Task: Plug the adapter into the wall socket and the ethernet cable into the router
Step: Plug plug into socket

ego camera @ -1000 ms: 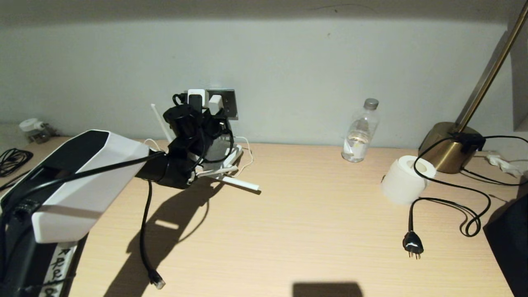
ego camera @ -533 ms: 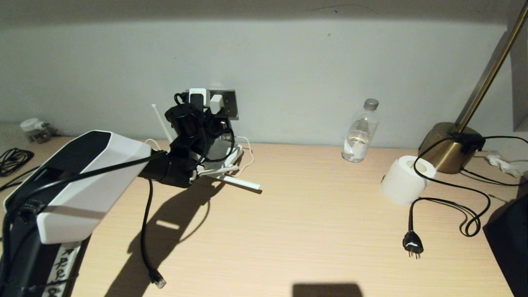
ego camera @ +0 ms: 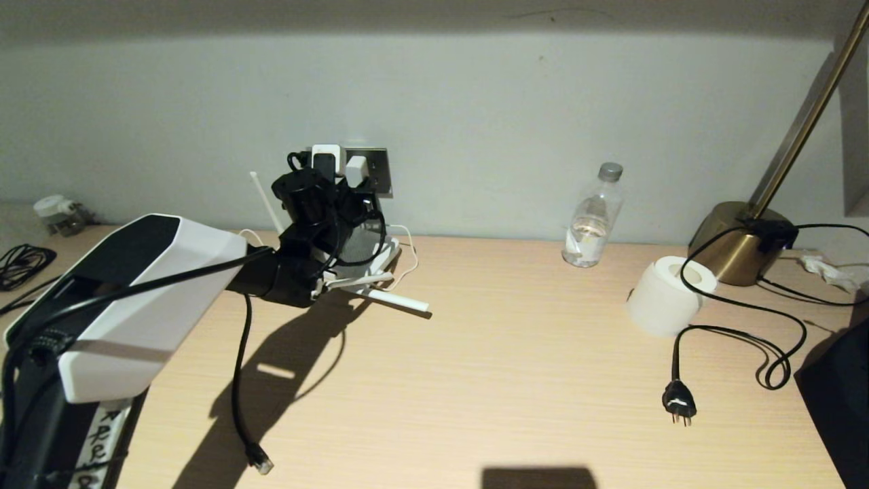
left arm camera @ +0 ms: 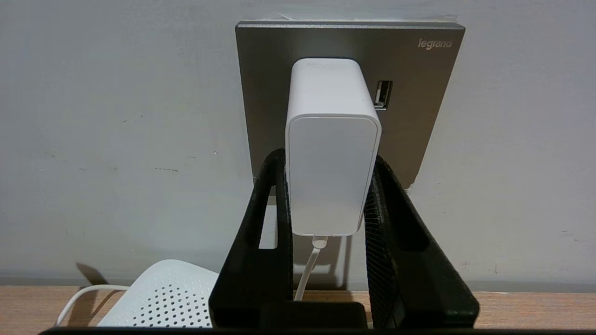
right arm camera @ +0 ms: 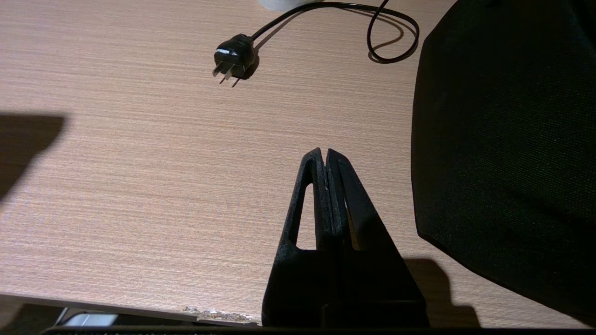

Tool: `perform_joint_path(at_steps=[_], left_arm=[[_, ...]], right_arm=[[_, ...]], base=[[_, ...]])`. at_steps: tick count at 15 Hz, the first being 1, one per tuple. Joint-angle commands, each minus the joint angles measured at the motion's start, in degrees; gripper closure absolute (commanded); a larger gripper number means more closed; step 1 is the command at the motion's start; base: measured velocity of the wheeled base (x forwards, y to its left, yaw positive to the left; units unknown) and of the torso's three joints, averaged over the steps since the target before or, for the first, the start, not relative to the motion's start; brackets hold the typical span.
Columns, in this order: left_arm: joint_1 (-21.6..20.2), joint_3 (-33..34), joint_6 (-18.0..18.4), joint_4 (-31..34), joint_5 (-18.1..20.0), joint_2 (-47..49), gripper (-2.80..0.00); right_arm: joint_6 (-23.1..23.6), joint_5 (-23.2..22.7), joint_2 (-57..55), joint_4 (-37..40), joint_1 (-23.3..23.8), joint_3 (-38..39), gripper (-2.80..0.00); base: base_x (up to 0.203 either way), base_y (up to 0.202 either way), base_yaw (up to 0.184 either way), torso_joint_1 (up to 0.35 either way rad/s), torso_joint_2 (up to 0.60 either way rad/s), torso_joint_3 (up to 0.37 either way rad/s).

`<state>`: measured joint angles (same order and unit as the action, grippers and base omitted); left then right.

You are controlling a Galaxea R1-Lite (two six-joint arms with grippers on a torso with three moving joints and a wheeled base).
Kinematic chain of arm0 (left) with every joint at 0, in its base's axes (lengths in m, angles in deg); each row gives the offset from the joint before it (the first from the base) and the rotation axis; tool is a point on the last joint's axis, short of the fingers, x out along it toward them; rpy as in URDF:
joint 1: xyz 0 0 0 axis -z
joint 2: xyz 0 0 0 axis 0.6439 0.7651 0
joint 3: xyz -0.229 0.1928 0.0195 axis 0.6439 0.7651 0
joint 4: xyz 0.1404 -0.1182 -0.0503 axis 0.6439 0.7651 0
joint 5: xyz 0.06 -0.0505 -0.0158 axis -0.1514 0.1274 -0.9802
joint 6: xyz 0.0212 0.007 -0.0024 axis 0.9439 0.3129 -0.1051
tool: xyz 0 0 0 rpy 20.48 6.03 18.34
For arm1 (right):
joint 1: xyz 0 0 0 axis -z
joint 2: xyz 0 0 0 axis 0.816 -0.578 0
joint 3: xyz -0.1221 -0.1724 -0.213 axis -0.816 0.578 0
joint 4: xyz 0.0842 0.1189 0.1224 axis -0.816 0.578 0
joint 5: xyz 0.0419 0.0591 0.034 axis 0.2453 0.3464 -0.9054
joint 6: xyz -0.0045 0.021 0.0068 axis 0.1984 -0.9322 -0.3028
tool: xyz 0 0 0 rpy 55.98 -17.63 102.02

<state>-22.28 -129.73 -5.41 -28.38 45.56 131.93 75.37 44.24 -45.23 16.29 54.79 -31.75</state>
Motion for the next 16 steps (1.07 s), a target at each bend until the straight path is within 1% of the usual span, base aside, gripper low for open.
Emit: perform_joint_path(at_steps=[1,3,6,14,15,16], left_arm=[[-0.04,0.04,0.00,0.02,-0.14,0.66,0.00],[-0.04,-0.20,-0.09,0.02,-0.14,0.92,0.00],[-0.04,-2.30,-0.09,0.10,-0.14,1.45,0.00],[-0.13,-2.34,-0.27,0.19,-0.31,1.45,0.00],[-0.04,-2.34,-0.27,0.12,-0.31,1.45,-2.80],[-0.04,-2.34,-0.27,0.10,-0.31,1.45,-2.80]], right_arm=[[0.02,-0.02,0.00,0.06,-0.01,-0.04,0.00],[0.02,-0.02,0.00,0.06,-0.01,0.03,0.00],[0.02,-0.02,-0.03,0.06,-0.01,-0.02,0.00],[0.05,-0.02,-0.05,0.06,-0.01,0.01,0.00],[0.02,-0.02,0.00,0.06,-0.01,0.03,0.00],[0.02,-0.02,-0.03,0.06,-0.01,0.01,0.00]], base=[[0.000,0.000,0.000,0.000,0.00,0.000],[0.000,0.000,0.000,0.000,0.00,0.000],[0.000,0.000,0.000,0.000,0.00,0.000],[0.000,0.000,0.000,0.000,0.00,0.000],[0.000,0.000,0.000,0.000,0.00,0.000],[0.000,0.000,0.000,0.000,0.00,0.000]])
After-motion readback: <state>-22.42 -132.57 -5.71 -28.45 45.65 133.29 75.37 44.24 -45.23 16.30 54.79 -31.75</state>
